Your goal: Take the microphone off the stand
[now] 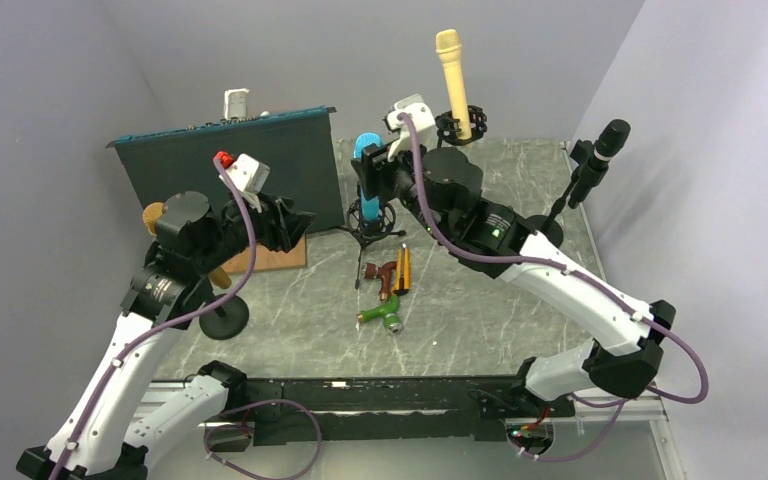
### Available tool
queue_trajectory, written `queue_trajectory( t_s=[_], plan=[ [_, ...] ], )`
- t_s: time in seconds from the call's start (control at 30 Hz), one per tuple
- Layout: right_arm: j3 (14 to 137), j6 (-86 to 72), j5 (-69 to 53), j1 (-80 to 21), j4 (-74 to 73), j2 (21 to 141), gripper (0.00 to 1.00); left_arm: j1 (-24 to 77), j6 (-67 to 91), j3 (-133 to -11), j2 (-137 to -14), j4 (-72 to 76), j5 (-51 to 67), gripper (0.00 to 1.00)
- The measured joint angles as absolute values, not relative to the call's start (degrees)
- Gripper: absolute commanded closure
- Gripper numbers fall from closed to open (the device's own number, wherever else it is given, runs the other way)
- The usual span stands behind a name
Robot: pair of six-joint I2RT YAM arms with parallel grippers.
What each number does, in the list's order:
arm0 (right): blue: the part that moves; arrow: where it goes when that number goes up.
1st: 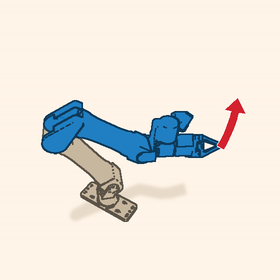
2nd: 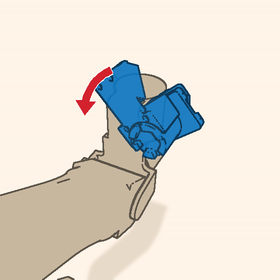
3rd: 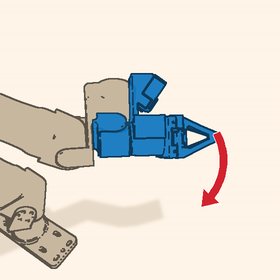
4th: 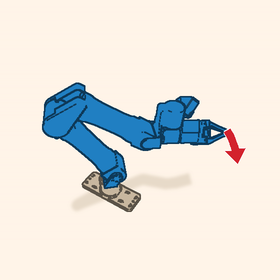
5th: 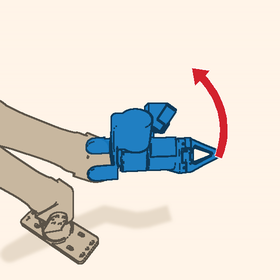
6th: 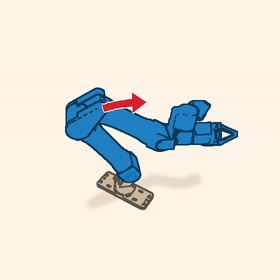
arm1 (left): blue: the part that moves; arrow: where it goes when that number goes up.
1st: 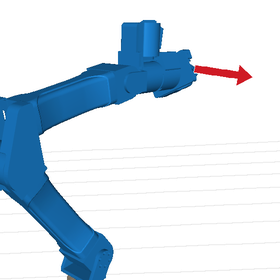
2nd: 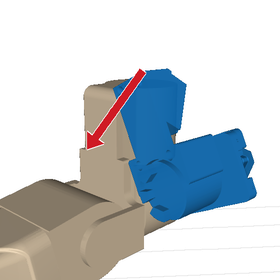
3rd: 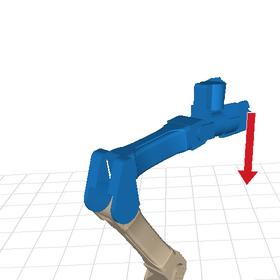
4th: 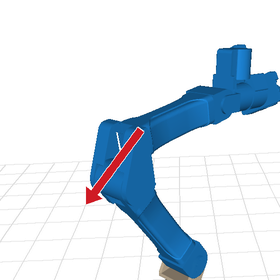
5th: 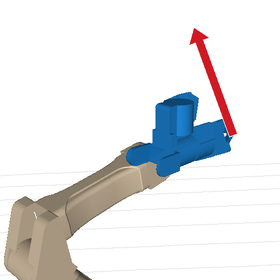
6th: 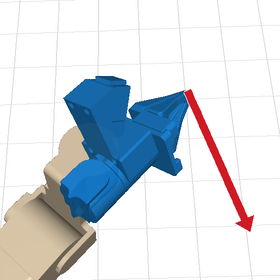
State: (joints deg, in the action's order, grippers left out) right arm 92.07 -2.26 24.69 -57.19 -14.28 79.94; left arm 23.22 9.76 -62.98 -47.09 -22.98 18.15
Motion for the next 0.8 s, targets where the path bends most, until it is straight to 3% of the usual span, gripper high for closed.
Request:
queue_trajectory(
  t_s=[0.57, 0.8],
  plan=[
    [100.36, -1.48, 21.45, -57.17, -10.92, 76.95, 1.00, 23.22, 9.96, -62.98, -47.20, -22.96, 18.20, 0.40],
    [103.59, 3.46, 25.52, -57.21, -10.46, 75.85, 1.00, 23.22, 9.96, -62.98, -48.10, -22.98, 18.22, 0.40]
  ],
)
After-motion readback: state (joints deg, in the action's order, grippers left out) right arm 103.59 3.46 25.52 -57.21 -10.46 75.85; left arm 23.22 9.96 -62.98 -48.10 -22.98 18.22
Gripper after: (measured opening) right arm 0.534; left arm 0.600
